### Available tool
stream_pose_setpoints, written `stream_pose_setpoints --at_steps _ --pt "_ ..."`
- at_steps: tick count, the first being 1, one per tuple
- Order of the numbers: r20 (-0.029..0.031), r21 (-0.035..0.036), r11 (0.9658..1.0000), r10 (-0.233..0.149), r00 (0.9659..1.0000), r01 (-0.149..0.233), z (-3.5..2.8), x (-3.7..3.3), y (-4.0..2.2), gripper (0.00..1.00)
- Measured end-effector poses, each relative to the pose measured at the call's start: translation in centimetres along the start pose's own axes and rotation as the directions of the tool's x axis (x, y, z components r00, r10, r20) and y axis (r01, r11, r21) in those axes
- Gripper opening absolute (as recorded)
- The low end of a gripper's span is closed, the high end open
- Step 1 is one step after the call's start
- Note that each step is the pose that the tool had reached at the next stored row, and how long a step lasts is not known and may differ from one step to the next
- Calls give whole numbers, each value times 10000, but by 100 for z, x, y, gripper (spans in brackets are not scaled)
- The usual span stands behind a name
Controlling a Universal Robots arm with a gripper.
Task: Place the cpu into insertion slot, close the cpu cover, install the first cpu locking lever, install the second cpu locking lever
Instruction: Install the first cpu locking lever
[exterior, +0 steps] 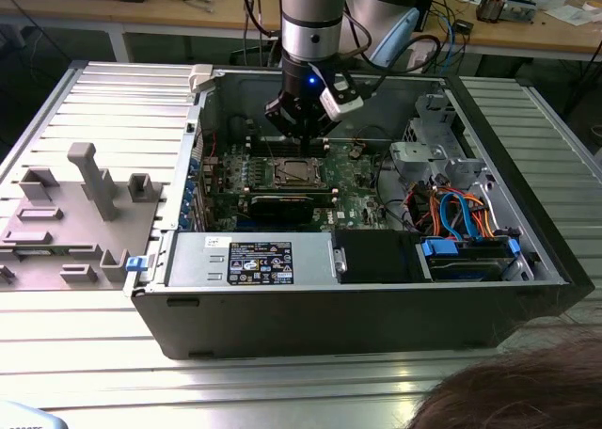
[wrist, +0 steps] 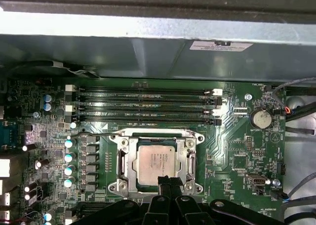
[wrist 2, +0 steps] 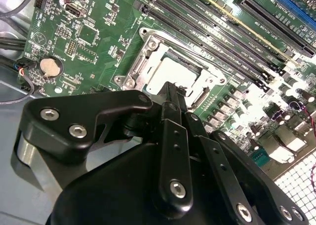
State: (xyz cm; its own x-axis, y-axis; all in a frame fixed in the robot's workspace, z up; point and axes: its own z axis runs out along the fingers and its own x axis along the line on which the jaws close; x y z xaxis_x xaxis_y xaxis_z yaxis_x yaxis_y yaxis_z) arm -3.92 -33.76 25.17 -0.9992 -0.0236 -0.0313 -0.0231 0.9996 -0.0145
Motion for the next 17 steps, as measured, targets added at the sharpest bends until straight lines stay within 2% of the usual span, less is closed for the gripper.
stream_pose_setpoints --at_steps 15,16,17 --pt "-7 17 9986 527 9986 -527 0 0 0 11" --pt "-10 24 9972 742 9972 -742 0 0 0 11" --pt "-14 34 9944 1059 9944 -1059 0 0 0 11"
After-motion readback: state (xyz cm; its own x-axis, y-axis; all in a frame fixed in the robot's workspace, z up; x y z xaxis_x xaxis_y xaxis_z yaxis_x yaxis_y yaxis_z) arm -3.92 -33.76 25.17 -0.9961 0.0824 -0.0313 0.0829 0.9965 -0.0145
